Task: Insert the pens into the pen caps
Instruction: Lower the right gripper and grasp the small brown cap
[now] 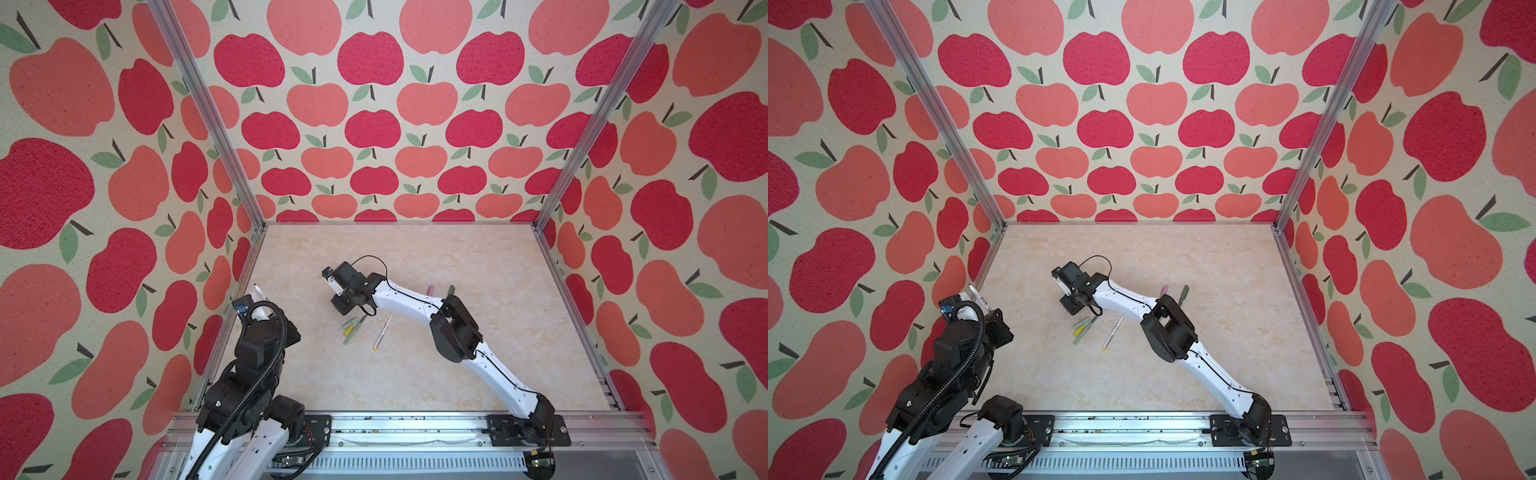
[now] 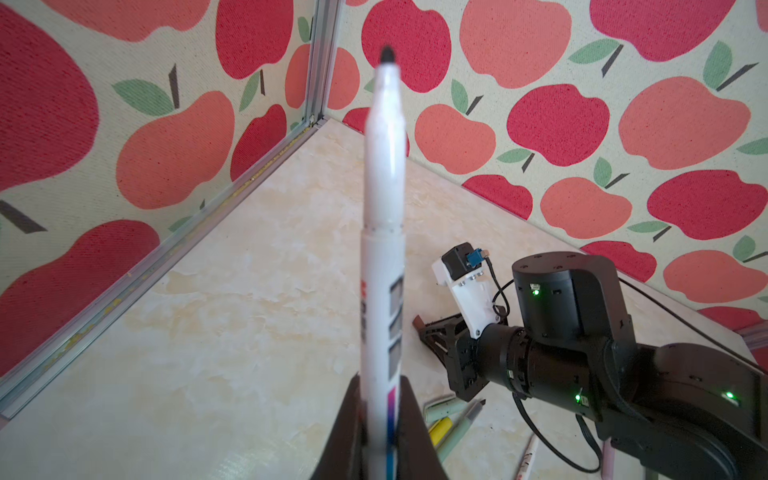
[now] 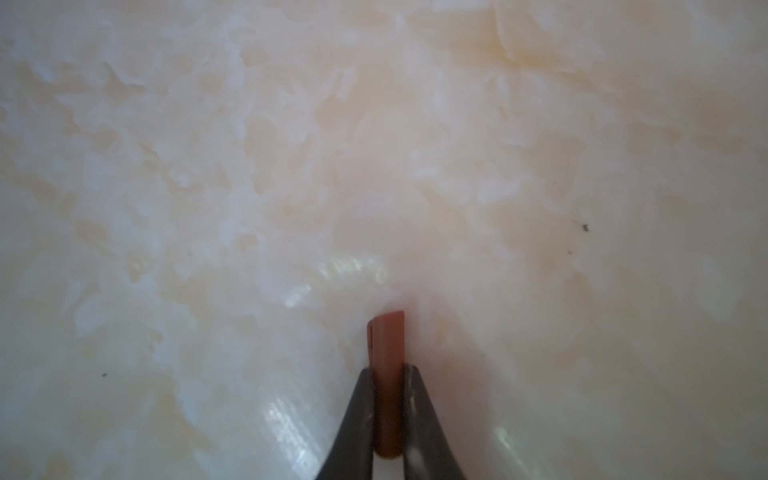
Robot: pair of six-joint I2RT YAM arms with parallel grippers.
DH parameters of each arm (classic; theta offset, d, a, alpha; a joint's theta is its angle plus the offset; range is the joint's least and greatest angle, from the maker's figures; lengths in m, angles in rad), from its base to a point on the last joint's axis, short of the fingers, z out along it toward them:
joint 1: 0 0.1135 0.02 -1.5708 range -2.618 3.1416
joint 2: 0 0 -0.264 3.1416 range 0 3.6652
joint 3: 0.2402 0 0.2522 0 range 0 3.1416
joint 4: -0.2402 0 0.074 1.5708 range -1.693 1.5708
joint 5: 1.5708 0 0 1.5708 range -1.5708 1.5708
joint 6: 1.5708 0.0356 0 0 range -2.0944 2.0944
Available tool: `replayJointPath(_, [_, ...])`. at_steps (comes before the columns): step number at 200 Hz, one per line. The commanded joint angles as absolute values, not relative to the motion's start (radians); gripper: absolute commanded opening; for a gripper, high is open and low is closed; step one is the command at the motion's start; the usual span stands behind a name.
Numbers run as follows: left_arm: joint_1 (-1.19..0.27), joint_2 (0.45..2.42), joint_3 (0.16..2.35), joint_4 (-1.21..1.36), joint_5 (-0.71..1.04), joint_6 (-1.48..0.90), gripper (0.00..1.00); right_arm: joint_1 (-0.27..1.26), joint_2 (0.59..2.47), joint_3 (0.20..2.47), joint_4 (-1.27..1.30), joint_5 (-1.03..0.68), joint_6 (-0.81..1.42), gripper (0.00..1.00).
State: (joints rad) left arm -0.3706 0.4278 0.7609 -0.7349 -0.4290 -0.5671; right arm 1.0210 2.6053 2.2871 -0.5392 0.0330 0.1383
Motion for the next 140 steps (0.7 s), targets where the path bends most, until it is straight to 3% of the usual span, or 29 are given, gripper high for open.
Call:
replayJointPath(1, [-0.368, 0.473, 0.731, -0.674, -0.335, -0.574, 0.00, 0.971, 2.605, 2.217, -0.650, 0.069, 0.194, 0.10])
replayJointPath(68, [-0.439, 0.650, 0.716, -0.537, -0.232, -0.563, 0.00, 0.869, 2.424, 1.904, -0.570, 0.109, 0.264, 0.16])
replayJointPath(140, [-0.537, 0.787, 0.741, -0.417, -0.165, -0.483, 0.00, 0.850, 2.316, 1.776, -0.554, 0.091, 0.295, 0.40])
